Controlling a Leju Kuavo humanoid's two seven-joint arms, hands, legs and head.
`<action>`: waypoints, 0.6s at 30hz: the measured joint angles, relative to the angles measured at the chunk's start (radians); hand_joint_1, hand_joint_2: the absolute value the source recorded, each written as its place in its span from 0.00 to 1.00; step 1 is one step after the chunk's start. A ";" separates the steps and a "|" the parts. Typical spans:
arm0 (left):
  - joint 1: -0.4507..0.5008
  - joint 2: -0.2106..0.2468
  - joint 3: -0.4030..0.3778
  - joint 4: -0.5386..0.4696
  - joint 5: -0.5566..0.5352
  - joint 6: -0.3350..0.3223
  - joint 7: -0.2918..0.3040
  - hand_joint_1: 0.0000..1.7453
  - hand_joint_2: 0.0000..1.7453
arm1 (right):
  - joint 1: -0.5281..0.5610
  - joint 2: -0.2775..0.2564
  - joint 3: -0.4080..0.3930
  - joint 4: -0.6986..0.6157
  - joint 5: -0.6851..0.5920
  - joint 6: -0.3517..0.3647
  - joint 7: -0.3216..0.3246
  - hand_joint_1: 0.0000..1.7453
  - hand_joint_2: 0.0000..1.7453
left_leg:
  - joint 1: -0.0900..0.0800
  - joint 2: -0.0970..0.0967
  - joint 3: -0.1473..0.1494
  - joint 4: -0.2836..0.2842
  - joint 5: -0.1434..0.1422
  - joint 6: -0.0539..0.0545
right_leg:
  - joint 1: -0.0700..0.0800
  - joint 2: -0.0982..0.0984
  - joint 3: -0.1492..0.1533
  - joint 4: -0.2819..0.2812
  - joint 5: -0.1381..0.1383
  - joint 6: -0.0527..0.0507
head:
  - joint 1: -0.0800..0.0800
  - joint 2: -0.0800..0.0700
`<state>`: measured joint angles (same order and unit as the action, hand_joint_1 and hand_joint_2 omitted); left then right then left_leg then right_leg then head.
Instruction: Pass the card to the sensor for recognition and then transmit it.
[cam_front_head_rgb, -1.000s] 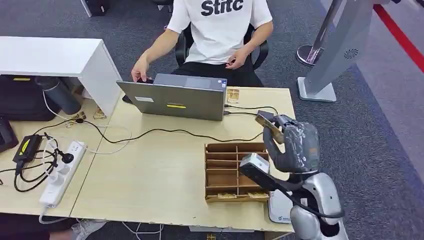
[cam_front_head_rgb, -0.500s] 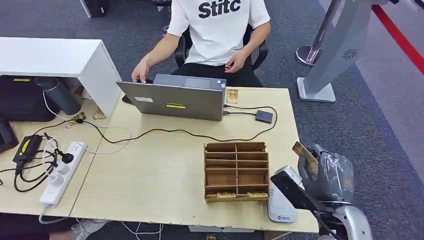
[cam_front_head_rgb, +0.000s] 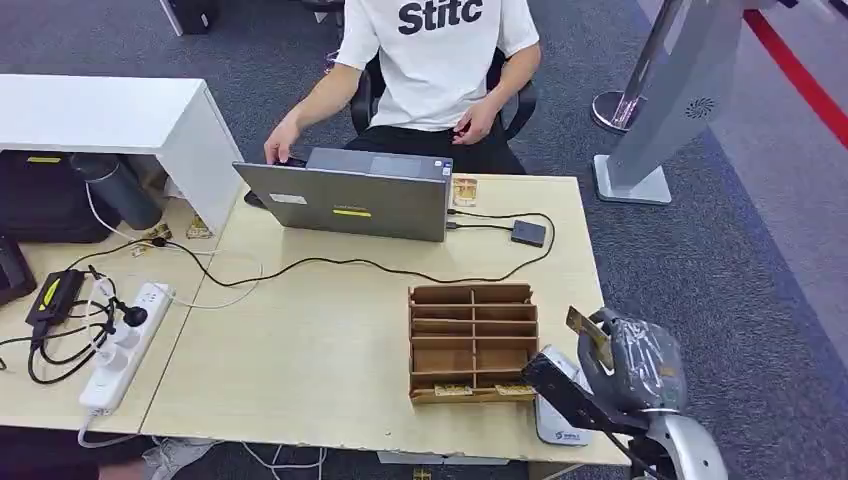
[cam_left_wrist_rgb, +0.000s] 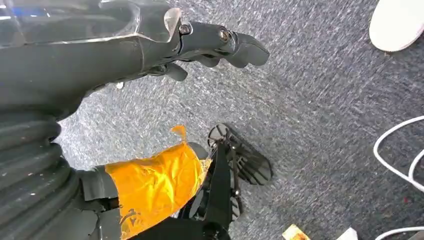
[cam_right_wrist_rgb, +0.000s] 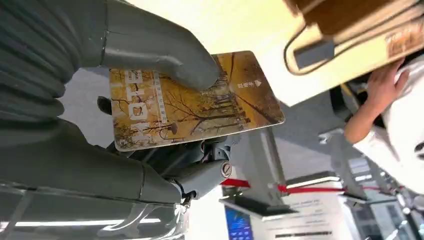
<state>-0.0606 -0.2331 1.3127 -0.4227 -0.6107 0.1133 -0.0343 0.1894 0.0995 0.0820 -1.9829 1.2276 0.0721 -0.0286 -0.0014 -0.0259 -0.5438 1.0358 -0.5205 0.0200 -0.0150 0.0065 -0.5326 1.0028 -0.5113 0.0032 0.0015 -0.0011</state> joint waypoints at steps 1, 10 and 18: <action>0.000 0.001 0.000 0.000 0.000 0.000 0.000 0.00 1.00 | 0.002 -0.002 0.003 0.003 0.000 0.001 0.000 1.00 1.00 | 0.000 0.000 0.000 0.000 0.000 0.000 | 0.000 0.000 0.000 0.000 0.000 0.000 | 0.000 0.000; 0.000 0.011 0.000 0.000 -0.012 0.000 0.000 0.00 1.00 | 0.006 -0.047 0.048 0.034 -0.019 0.036 0.016 1.00 1.00 | 0.000 0.000 0.000 0.000 0.000 0.000 | 0.000 0.000 0.000 0.000 0.000 0.000 | 0.000 0.000; 0.000 0.030 0.000 0.000 -0.033 0.002 0.001 0.00 1.00 | 0.007 -0.127 0.117 0.089 -0.032 0.107 0.090 1.00 1.00 | 0.000 0.000 0.000 0.000 0.000 0.000 | 0.000 0.000 0.000 0.000 0.000 0.000 | 0.000 0.000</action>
<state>-0.0606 -0.2029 1.3127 -0.4223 -0.6436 0.1148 -0.0332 0.1968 -0.0279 0.1988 -1.8936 1.1952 0.1789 0.0611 -0.0015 -0.0257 -0.5438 1.0358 -0.5205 0.0200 -0.0150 0.0065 -0.5326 1.0028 -0.5113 0.0032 0.0015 -0.0011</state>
